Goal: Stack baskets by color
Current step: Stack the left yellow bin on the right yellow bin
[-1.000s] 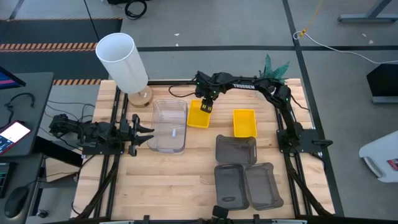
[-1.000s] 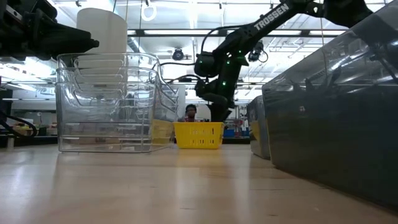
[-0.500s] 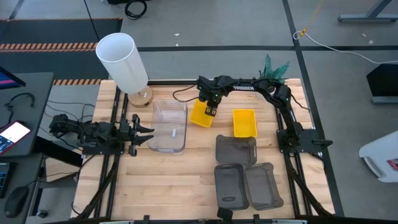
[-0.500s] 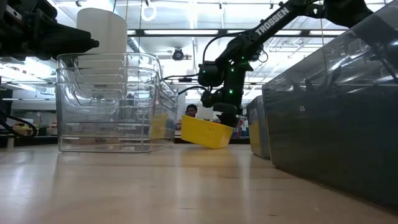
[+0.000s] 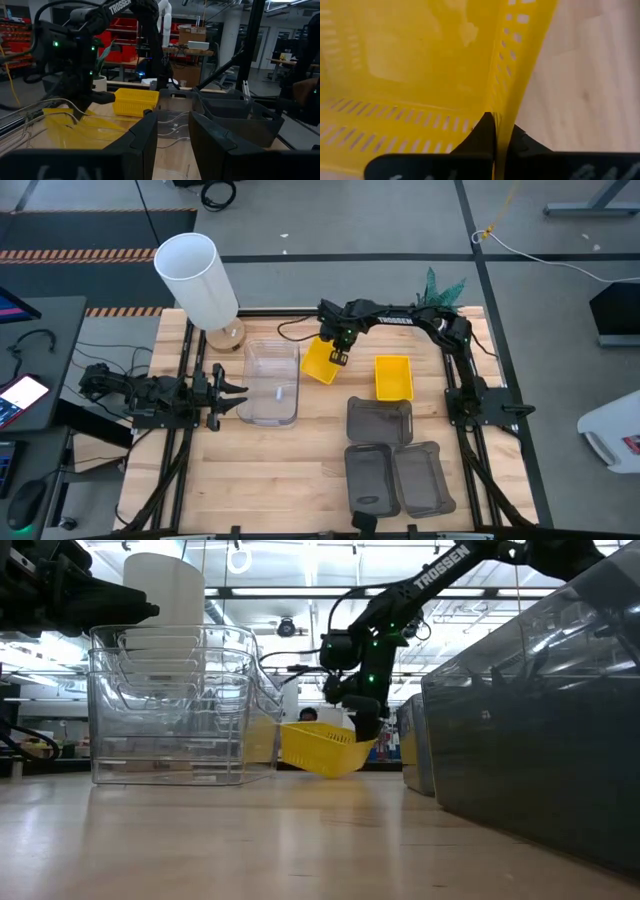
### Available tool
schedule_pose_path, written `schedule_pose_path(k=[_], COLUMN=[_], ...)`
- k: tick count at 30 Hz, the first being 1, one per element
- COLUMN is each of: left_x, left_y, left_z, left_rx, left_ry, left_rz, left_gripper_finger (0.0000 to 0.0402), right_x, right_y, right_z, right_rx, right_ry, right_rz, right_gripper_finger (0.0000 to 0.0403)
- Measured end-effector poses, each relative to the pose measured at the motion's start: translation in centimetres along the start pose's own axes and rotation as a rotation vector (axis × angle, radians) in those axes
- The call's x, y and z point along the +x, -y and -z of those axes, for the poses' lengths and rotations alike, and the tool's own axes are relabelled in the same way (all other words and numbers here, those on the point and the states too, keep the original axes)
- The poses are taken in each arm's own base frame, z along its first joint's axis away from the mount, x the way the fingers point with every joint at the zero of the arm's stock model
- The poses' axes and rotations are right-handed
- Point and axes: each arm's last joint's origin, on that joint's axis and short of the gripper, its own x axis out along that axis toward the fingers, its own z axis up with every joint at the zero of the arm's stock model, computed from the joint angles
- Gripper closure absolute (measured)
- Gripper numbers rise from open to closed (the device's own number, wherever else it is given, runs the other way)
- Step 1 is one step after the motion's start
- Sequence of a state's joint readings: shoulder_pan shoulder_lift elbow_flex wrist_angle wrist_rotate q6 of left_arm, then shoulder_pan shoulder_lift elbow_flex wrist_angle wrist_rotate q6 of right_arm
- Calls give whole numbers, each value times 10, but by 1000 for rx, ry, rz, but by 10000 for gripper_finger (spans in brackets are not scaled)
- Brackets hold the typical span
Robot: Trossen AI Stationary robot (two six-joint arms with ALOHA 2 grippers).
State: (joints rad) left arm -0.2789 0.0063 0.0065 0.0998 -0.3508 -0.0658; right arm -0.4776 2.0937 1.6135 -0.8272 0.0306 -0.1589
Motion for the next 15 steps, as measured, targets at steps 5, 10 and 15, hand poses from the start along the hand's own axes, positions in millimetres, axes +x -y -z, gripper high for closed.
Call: schedule_pose_path(k=[5,10,15], left_x=[0,0,0], left_y=[0,0,0], left_z=[0,0,0], left_rx=[0,0,0], left_ry=[0,0,0], left_rz=[0,0,0], left_gripper_finger=[285,285,285], right_x=[-16,-30,-41], right_y=[7,9,9], right_z=[1,4,8], right_rx=[15,17,8], right_ry=[29,31,16], right_rz=[34,73,73], right_gripper_finger=[399,400,400])
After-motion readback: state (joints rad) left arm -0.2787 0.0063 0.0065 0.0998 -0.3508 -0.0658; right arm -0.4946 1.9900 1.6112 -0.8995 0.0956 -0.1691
